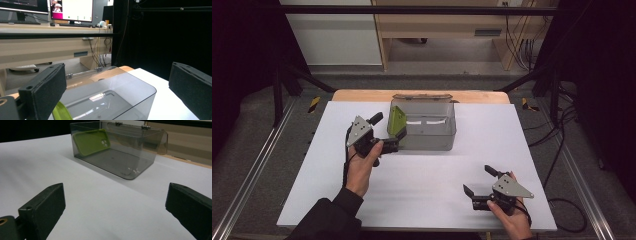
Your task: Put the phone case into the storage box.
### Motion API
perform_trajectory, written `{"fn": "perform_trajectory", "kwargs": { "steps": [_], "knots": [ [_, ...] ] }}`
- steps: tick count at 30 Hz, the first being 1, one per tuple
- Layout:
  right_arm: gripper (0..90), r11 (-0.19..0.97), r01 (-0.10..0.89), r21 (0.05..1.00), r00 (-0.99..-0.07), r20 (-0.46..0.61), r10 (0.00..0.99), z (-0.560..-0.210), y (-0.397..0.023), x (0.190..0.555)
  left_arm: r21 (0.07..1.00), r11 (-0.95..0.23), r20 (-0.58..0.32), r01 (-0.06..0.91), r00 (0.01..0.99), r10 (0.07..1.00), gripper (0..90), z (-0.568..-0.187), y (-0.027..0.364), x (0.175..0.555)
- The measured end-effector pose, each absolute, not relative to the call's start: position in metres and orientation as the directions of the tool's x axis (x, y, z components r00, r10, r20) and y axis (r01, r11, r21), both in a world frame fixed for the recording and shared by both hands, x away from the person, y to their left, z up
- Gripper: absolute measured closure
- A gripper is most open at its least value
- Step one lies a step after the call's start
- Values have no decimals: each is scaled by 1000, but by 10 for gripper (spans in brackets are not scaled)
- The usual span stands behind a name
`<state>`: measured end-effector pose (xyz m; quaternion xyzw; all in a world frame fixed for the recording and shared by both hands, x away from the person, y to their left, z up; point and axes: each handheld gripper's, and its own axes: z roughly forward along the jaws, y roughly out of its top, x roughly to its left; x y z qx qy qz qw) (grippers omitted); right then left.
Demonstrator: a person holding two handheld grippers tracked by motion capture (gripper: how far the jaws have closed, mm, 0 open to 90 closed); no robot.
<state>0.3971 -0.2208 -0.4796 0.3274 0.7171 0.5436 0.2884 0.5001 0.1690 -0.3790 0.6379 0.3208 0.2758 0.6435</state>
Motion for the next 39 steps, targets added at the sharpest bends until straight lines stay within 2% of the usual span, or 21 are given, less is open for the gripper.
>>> {"fn": "perform_trajectory", "kwargs": {
  "steps": [39],
  "knots": [
    [28, 207, 159, 965, -622, -65, 781, -480, -220, 397, 997, 65, -78, 43, 575, 815, 10, -378, 226, 497]
  ]
}}
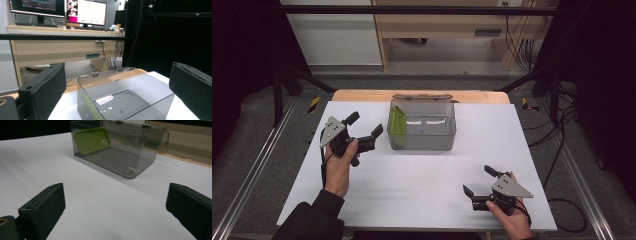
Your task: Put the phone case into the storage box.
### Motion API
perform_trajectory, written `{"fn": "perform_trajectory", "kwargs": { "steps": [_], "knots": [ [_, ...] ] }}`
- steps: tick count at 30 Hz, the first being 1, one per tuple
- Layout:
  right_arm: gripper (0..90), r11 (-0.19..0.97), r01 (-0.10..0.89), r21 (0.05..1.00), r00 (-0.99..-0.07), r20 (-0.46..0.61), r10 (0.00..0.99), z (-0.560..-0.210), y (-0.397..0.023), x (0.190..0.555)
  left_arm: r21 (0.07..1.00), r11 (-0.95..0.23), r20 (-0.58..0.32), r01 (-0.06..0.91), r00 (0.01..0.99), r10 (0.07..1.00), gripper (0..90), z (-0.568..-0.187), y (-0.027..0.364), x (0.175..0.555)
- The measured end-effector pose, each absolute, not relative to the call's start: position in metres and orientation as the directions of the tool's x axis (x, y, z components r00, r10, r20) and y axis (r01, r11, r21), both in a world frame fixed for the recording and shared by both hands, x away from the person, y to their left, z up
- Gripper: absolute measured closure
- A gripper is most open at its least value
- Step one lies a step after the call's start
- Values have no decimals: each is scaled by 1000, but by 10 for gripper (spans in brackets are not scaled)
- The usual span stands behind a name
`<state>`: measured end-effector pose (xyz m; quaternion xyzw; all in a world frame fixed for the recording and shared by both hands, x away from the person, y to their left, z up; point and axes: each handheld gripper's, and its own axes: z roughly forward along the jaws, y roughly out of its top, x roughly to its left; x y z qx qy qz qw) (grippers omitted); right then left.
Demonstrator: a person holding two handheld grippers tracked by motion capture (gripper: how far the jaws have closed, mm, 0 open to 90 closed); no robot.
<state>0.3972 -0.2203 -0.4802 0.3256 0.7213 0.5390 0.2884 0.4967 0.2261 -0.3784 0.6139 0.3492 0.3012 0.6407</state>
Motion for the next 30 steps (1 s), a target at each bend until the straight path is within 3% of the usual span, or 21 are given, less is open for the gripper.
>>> {"fn": "perform_trajectory", "kwargs": {
  "steps": [30],
  "knots": [
    [28, 213, 163, 963, -621, -68, 781, -481, -220, 397, 996, 91, -91, 26, 525, 846, 10, -380, 266, 490]
  ]
}}
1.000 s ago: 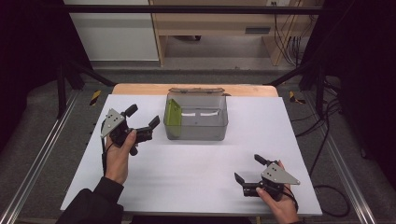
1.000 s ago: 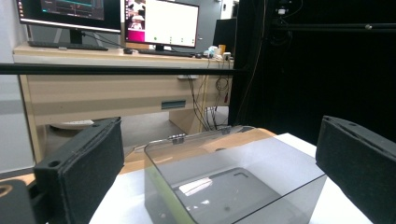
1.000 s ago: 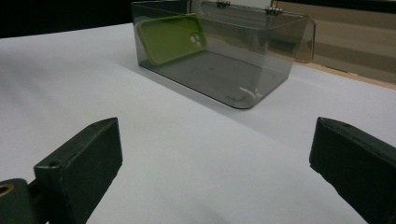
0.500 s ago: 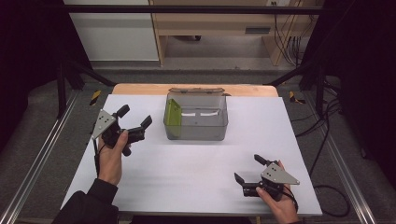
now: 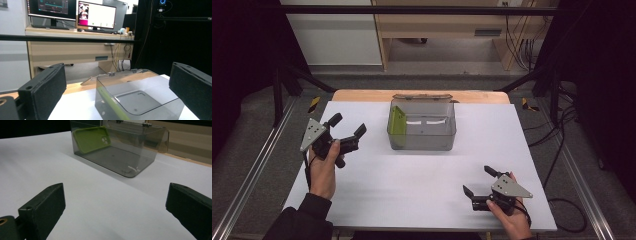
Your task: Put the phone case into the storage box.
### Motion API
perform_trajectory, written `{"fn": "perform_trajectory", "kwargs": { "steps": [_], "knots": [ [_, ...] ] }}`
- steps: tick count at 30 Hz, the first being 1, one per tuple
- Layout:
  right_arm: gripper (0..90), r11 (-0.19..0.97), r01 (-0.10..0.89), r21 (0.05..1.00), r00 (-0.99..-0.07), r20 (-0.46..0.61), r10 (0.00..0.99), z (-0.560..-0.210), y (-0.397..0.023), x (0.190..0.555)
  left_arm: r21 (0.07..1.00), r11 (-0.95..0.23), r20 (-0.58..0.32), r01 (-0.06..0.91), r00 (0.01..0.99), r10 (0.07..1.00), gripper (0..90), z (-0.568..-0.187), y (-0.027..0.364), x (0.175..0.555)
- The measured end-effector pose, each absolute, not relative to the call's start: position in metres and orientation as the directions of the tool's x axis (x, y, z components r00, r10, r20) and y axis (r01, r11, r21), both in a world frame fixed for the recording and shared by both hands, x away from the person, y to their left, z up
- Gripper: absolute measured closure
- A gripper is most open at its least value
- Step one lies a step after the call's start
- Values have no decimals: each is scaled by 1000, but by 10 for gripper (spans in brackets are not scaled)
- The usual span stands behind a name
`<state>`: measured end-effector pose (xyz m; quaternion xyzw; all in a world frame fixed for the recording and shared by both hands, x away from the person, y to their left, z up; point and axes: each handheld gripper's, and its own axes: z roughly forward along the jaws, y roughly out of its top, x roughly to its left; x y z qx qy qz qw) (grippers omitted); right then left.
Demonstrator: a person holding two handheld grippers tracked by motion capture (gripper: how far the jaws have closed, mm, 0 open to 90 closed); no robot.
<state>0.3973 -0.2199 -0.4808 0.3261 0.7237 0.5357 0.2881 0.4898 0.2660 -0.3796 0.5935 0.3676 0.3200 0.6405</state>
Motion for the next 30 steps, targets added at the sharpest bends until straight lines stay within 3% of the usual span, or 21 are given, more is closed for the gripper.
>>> {"fn": "perform_trajectory", "kwargs": {
  "steps": [30],
  "knots": [
    [29, 222, 149, 964, -622, -83, 779, -481, -219, 397, 994, 90, -106, 55, 504, 857, 10, -408, 289, 472]
  ]
}}
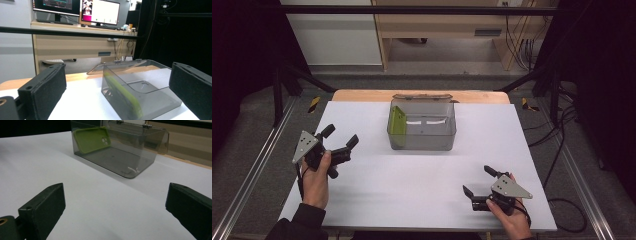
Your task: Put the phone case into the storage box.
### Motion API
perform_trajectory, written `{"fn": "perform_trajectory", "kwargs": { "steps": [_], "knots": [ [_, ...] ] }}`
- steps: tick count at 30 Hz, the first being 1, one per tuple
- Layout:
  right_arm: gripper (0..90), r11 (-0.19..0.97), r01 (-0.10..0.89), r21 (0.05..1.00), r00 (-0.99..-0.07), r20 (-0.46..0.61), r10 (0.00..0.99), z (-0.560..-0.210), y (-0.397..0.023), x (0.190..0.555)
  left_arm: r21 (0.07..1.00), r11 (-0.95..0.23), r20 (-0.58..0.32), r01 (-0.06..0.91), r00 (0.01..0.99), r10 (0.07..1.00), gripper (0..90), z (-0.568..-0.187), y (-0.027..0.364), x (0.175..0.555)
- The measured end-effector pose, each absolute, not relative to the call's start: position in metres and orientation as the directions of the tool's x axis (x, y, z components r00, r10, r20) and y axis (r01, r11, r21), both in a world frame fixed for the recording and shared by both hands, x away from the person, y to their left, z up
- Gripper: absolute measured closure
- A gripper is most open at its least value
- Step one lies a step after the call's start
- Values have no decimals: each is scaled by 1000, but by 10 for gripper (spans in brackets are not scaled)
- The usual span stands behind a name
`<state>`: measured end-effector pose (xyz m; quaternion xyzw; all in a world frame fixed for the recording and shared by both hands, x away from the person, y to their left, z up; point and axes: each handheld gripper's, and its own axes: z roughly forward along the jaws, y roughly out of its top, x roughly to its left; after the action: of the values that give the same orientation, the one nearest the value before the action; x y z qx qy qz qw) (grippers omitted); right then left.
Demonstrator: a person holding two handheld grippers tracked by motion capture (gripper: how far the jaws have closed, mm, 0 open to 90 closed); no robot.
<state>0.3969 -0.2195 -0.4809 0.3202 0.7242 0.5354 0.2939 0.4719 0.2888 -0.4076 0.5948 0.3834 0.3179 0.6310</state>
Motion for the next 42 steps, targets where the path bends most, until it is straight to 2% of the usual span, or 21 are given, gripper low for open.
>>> {"fn": "perform_trajectory", "kwargs": {
  "steps": [16, 42],
  "knots": [
    [30, 229, 142, 963, -622, -93, 778, -481, -219, 397, 987, 131, -159, 92, 478, 864, 10, -432, 299, 459],
    [29, 234, 141, 962, -623, -98, 776, -481, -219, 397, 992, 102, -128, 79, 500, 857, 10, -439, 299, 439]
  ]
}}
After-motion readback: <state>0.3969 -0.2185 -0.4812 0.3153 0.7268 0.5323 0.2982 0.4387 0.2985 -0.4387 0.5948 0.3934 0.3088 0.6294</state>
